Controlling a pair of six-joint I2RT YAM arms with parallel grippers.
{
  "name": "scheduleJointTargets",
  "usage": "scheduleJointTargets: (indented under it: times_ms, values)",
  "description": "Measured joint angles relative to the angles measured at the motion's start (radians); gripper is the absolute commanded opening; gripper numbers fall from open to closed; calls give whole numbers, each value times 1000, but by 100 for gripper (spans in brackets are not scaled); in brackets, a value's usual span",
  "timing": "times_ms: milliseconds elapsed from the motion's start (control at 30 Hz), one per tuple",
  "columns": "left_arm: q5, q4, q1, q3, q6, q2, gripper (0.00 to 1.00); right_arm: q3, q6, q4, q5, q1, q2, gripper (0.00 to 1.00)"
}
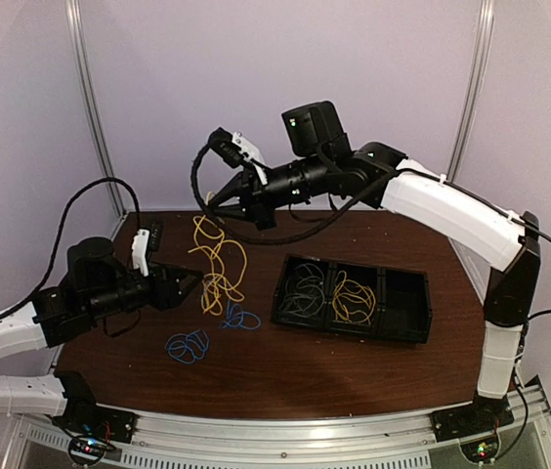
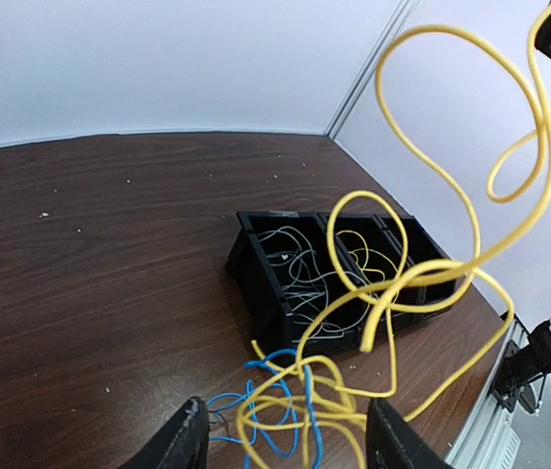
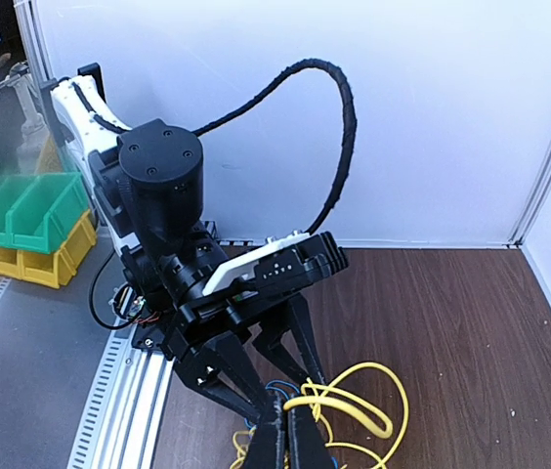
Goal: Untangle the cables
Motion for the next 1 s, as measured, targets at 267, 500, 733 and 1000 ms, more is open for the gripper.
scheduleJointTargets:
  times_ms: [267,500,733,1000]
  values:
    - [64,256,-3,-39,4,90,53,0,0,-31,-5,21,6,0]
    - [116,401,-18,-39,10,186,51,0,1,-34,-6,30,19,0]
    - [50,393,-20,-34,11,211,38,0,4,-37,-6,32,30,0]
    - [-123,460,-19,-68,-18,284,30,23,12,-46,-29,32,31,0]
